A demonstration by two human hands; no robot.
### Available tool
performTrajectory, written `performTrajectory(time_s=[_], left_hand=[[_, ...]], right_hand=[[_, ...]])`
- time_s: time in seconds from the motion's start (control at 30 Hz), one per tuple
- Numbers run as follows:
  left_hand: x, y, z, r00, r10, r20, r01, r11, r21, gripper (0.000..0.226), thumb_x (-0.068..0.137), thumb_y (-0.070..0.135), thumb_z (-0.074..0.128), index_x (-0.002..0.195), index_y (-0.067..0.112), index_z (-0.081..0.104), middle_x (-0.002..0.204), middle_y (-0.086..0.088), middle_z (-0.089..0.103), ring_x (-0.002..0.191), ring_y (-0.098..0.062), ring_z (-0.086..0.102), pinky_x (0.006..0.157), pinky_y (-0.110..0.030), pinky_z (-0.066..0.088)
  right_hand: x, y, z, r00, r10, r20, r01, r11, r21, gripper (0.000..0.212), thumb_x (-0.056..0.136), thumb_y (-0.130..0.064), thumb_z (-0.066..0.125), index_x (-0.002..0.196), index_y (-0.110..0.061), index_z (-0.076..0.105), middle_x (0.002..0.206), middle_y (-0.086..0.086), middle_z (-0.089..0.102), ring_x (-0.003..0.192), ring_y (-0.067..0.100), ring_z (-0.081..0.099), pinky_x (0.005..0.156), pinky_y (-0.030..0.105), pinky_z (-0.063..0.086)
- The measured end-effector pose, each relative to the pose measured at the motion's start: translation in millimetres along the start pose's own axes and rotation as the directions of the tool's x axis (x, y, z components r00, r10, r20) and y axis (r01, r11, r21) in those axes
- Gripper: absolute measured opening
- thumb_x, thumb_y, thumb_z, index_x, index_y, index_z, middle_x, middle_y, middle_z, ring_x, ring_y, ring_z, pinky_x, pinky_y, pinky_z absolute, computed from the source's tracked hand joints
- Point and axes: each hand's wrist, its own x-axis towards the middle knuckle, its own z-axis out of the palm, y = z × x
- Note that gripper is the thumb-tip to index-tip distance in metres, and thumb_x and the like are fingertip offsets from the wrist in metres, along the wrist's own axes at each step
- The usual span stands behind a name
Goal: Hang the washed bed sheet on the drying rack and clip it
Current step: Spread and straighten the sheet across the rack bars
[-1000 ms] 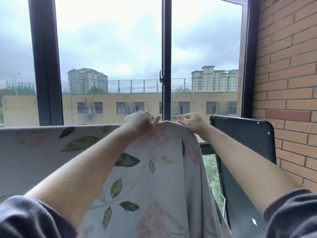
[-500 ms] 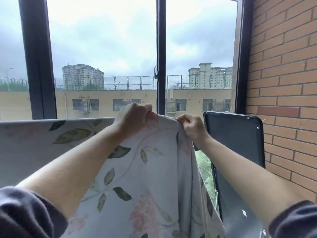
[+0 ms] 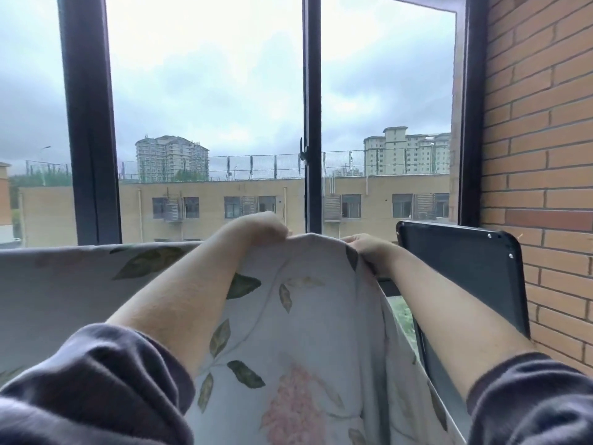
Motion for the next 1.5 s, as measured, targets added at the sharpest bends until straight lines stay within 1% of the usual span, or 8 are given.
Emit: performTrajectory(time_s=[0.23, 0.5, 0.63, 0.73, 0.97, 1.27, 1.37, 1.5], left_hand=[[-8.5, -0.3, 4.1, 0.999, 0.01, -0.033, -0.012, 0.999, -0.053, 0.054, 0.1, 0.048, 0.03, 0.123, 0.008, 0.058, 0.133, -0.01, 0.053, 0.115, -0.024, 0.053, 0.101, -0.035, 0.037], [-20.3, 8.6, 14.6, 0.984, 0.094, -0.152, -0.065, 0.981, 0.183, 0.075, 0.095, 0.062, 0.011, 0.127, 0.01, 0.055, 0.142, -0.012, 0.046, 0.13, -0.027, 0.042, 0.108, -0.042, 0.032], [-21.3, 10.1, 21.2, 0.97, 0.101, -0.221, -0.029, 0.95, 0.31, 0.082, 0.092, 0.066, 0.004, 0.124, 0.011, 0.057, 0.132, -0.012, 0.055, 0.119, -0.026, 0.052, 0.096, -0.041, 0.045], [-22.6, 9.9, 19.6, 0.971, 0.097, -0.22, -0.023, 0.948, 0.317, 0.082, 0.091, 0.067, 0.004, 0.124, 0.014, 0.057, 0.131, -0.013, 0.056, 0.118, -0.026, 0.053, 0.095, -0.04, 0.045], [-19.0, 7.6, 18.6, 0.962, 0.097, -0.255, -0.004, 0.94, 0.34, 0.081, 0.092, 0.066, 0.004, 0.126, 0.013, 0.056, 0.137, -0.011, 0.052, 0.124, -0.026, 0.048, 0.094, -0.038, 0.042], [-7.5, 5.0, 28.4, 0.938, 0.143, -0.315, -0.018, 0.93, 0.368, 0.081, 0.092, 0.064, 0.001, 0.118, 0.015, 0.061, 0.124, -0.009, 0.06, 0.111, -0.025, 0.058, 0.078, -0.033, 0.05], [-20.7, 2.1, 37.5, 0.85, 0.24, -0.469, -0.029, 0.91, 0.414, 0.074, 0.094, 0.059, 0.004, 0.102, 0.011, 0.06, 0.08, -0.007, 0.061, 0.076, -0.023, 0.061, 0.066, -0.028, 0.049], [-39.5, -10.0, 53.4, 0.712, 0.392, -0.583, -0.068, 0.864, 0.498, 0.049, 0.095, 0.053, 0.028, 0.104, 0.011, 0.051, 0.09, -0.009, 0.062, 0.078, -0.027, 0.06, 0.069, -0.036, 0.042]], right_hand=[[-15.3, 23.5, 12.2, 0.968, -0.069, -0.24, 0.127, 0.963, 0.236, 0.03, 0.1, -0.029, 0.046, 0.096, -0.005, 0.065, 0.095, 0.01, 0.065, 0.084, 0.018, 0.063, 0.075, 0.028, 0.052], [-84.2, 140.1, 21.7, 0.988, -0.088, -0.126, 0.107, 0.983, 0.152, 0.045, 0.089, -0.053, 0.052, 0.119, -0.02, 0.06, 0.115, -0.004, 0.066, 0.106, 0.007, 0.061, 0.094, 0.029, 0.048], [-96.2, 160.8, 23.3, 0.981, 0.022, -0.192, -0.034, 0.998, -0.06, 0.021, 0.081, 0.006, 0.047, 0.093, -0.001, 0.064, 0.087, 0.007, 0.065, 0.085, 0.014, 0.06, 0.075, 0.028, 0.049], [-95.5, 157.2, -2.5, 0.936, 0.104, -0.337, -0.208, 0.934, -0.292, 0.013, 0.068, -0.008, 0.045, 0.056, -0.013, 0.047, 0.061, 0.0, 0.051, 0.06, 0.015, 0.049, 0.052, 0.026, 0.032], [-95.8, 143.2, -54.4, 0.721, 0.102, -0.685, -0.442, 0.83, -0.341, 0.032, 0.073, -0.002, 0.044, 0.068, -0.021, 0.069, 0.085, 0.003, 0.067, 0.081, 0.026, 0.058, 0.063, 0.026, 0.043], [-96.9, 99.2, 18.0, 0.773, -0.22, -0.596, 0.105, 0.969, -0.222, 0.021, 0.092, -0.019, 0.047, 0.108, -0.019, 0.06, 0.1, -0.002, 0.065, 0.095, 0.014, 0.059, 0.065, 0.013, 0.039], [-94.5, 70.9, 45.1, 0.779, -0.379, -0.5, 0.312, 0.925, -0.216, 0.038, 0.089, -0.036, 0.045, 0.125, -0.027, 0.047, 0.114, -0.003, 0.06, 0.102, 0.011, 0.056, 0.074, 0.019, 0.044], [-87.4, 62.3, 64.8, 0.799, -0.352, -0.488, 0.284, 0.936, -0.21, 0.037, 0.097, -0.044, 0.043, 0.131, -0.032, 0.036, 0.123, -0.002, 0.053, 0.108, 0.017, 0.051, 0.083, 0.035, 0.042]])
